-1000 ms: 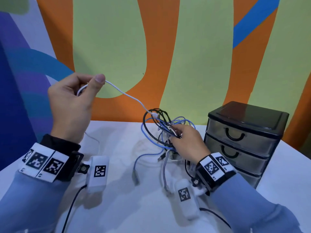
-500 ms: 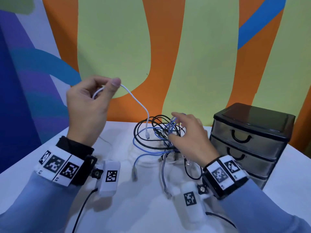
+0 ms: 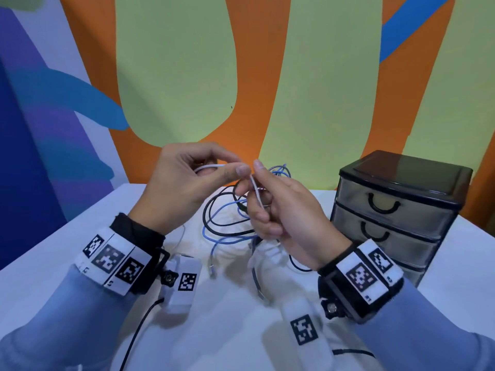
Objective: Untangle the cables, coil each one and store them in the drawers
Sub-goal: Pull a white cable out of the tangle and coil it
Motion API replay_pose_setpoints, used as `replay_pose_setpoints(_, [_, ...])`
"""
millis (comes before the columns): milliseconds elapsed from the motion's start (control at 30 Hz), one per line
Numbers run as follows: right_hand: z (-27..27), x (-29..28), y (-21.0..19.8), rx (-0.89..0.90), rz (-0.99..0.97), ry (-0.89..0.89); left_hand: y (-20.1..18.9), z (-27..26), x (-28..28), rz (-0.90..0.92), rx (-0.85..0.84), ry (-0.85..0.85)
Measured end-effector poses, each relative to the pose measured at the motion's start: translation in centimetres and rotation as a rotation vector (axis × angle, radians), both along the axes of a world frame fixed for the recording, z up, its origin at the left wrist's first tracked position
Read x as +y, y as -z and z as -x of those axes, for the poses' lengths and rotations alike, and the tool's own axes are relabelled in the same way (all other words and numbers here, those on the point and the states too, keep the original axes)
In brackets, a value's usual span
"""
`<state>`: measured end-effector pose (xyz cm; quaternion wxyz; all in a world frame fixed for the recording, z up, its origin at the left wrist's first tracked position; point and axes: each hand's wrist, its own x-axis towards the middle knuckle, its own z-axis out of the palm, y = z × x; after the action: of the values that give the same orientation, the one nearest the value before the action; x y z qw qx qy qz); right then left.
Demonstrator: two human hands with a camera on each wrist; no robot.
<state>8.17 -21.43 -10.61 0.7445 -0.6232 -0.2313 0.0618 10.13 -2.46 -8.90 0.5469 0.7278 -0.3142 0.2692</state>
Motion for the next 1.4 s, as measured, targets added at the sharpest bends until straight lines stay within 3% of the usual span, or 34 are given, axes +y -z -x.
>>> replay_pose_setpoints(200, [-1.1, -2.1, -0.7, 0.098, -0.277, -0.041, 0.2, -1.3, 0.9, -0.005, 0.005, -0.118])
replay_pose_setpoints(300, [-1.7, -3.2, -0.9, 0.115, -0.303, -0.052, 0.1, -1.5, 0.8, -0.073, 0.014, -0.136])
replay_pose_setpoints(500, [-3.1, -4.9, -0.5, 0.169, -0.375, 0.003, -3.2, -2.7, -2.9, -0.301, -0.059, -0.108])
replay_pose_setpoints(600, [-3.6, -5.5, -0.4, 0.188, -0.443, 0.004, -5.0, -4.6, -3.9, -0.326, -0.040, -0.097])
replay_pose_setpoints(800, [-3.5, -5.5, -0.3, 0.247, -0.380, -0.068, -2.1, -6.5, -4.7, -0.298, 0.015, -0.359])
replay_pose_setpoints(967, [-3.3, -5.1, -0.5, 0.194, -0.352, -0.013, 1.0, -4.5, -4.9, -0.578, 0.014, -0.300])
replay_pose_setpoints(1133, [-3.2, -4.7, -0.5, 0.085, -0.478, 0.116, 1.1, -2.4, -6.1, -0.762, 0.044, -0.206])
replay_pose_setpoints(1300, [-3.1, -4.5, -0.6, 0.028, -0.619, 0.095, 1.0, -1.2, -7.2, -0.844, 0.009, -0.197])
replay_pose_setpoints(1400, [-3.7, -4.5, -0.3, -0.078, -0.518, 0.239, 0.2, -0.7, -7.0, -0.789, -0.019, -0.186])
